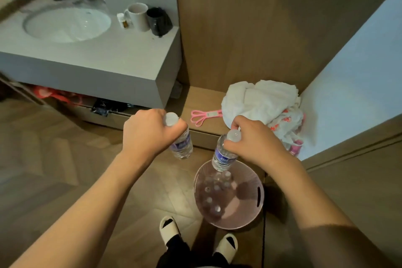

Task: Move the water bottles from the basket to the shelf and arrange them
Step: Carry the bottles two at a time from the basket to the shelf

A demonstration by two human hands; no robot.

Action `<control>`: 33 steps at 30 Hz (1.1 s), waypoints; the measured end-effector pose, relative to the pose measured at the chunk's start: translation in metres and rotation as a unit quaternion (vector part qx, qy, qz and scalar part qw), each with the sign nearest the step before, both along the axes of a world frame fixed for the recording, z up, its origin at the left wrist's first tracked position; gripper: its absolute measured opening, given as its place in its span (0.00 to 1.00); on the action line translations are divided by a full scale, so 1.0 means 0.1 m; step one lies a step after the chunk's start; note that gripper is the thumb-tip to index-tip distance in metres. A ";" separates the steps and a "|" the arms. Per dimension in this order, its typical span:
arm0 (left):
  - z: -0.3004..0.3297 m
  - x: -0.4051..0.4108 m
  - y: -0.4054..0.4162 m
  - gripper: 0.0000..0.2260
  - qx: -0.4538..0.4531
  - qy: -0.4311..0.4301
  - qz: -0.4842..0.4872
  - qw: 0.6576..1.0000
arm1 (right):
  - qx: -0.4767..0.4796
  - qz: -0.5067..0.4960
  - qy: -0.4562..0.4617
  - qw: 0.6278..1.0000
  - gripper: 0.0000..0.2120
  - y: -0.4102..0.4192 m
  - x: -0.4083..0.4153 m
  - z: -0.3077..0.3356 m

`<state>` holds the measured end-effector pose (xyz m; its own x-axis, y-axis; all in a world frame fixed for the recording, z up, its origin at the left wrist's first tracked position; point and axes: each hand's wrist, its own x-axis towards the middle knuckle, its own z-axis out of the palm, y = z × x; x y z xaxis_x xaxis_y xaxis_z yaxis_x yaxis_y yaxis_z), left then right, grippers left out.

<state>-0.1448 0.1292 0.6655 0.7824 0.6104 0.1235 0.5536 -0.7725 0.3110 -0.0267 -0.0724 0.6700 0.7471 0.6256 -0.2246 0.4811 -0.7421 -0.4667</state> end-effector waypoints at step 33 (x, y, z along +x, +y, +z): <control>0.29 -2.59 2.28 0.20 0.011 -0.006 0.402 0.916 | 0.006 0.371 -0.027 0.928 0.12 3.73 -1.59 0.34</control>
